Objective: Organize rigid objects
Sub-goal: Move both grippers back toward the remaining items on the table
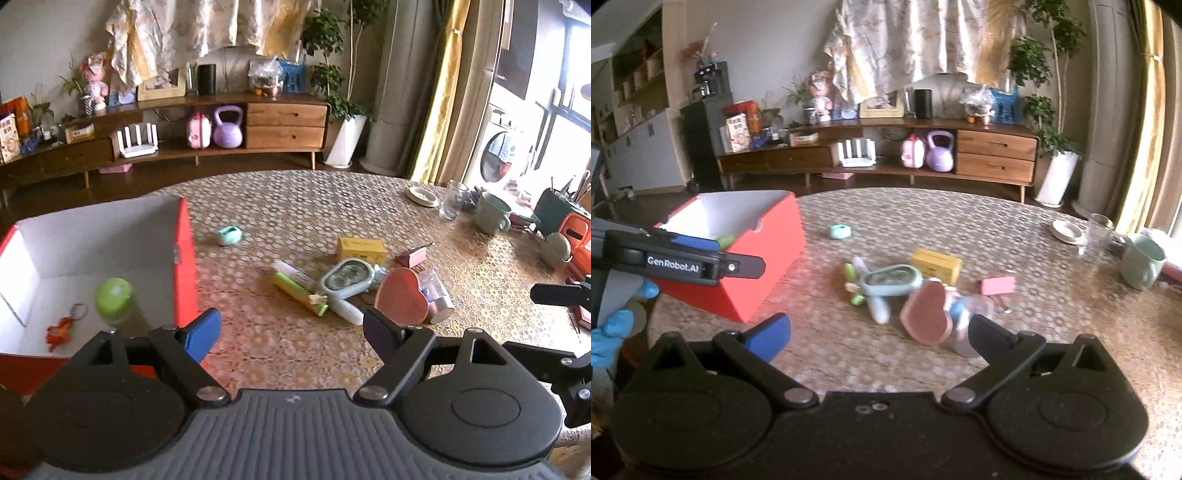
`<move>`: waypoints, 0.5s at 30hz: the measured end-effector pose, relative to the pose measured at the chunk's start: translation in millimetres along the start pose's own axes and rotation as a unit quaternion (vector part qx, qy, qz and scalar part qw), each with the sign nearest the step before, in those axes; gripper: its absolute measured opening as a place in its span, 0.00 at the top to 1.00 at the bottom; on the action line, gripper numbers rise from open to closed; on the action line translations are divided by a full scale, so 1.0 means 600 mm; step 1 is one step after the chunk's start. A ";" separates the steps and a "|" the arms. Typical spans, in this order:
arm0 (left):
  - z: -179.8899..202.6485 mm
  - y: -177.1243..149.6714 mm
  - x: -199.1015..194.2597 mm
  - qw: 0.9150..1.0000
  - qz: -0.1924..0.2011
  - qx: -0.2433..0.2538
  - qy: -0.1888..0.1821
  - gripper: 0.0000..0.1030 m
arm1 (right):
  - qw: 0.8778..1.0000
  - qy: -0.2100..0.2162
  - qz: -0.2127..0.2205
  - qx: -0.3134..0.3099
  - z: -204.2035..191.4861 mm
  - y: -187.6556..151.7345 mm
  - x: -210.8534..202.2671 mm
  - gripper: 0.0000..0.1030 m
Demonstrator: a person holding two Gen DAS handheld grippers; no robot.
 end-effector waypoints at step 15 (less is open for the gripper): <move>0.063 0.011 0.130 0.997 -0.022 0.075 0.008 0.18 | 0.998 -0.057 -0.025 0.004 0.102 -0.019 0.064 0.04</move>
Point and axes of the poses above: each gripper's, at about its wrist camera, not at the fingertips, and x roughly the way its jaws point, z to its right, y to its top, the point moved 4 cm from there along x, roughly the way its jaws point, and after that the axes turned 1 degree about -x, right-handed, at the moved point
